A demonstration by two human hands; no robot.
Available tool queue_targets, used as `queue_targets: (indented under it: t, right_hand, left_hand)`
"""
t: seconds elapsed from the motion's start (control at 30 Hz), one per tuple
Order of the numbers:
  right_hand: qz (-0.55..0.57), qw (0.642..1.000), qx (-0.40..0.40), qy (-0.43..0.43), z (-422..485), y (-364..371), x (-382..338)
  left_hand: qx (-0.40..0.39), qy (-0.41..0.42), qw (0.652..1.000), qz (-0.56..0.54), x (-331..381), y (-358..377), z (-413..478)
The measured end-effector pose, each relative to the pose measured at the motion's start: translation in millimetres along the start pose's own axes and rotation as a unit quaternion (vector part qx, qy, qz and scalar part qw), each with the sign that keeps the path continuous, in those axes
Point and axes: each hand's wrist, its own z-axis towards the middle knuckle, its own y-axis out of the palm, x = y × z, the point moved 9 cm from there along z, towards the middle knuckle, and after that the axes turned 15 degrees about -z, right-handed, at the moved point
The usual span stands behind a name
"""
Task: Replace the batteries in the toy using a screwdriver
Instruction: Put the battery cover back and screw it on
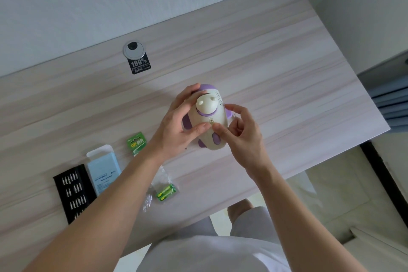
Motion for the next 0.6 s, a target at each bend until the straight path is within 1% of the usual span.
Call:
queue_targets:
  t: [0.1,0.2,0.37,0.5,0.6]
  right_hand:
    - [0.002,1.000,-0.016,0.000,3.9,1.9,1.3]
    - [0.004,0.999,-0.050,0.000,7.1,6.3,0.8]
    - [0.002,0.995,-0.096,-0.006,9.8,5.0,2.7]
    - [-0.023,0.996,-0.082,-0.009,10.9,2.2,2.4]
    - [-0.023,0.997,-0.073,-0.001,9.8,0.0,3.5]
  left_hand:
    - [0.003,0.010,1.000,0.016,1.7,-0.1,1.3]
    - [0.006,0.021,0.999,0.026,4.2,-2.6,-0.2]
    - [-0.001,0.007,1.000,0.031,5.7,-0.7,-1.1]
    - [0.025,0.003,0.999,0.021,8.0,-1.2,-2.0]
    - [0.035,-0.019,0.999,-0.004,8.9,0.4,-2.5]
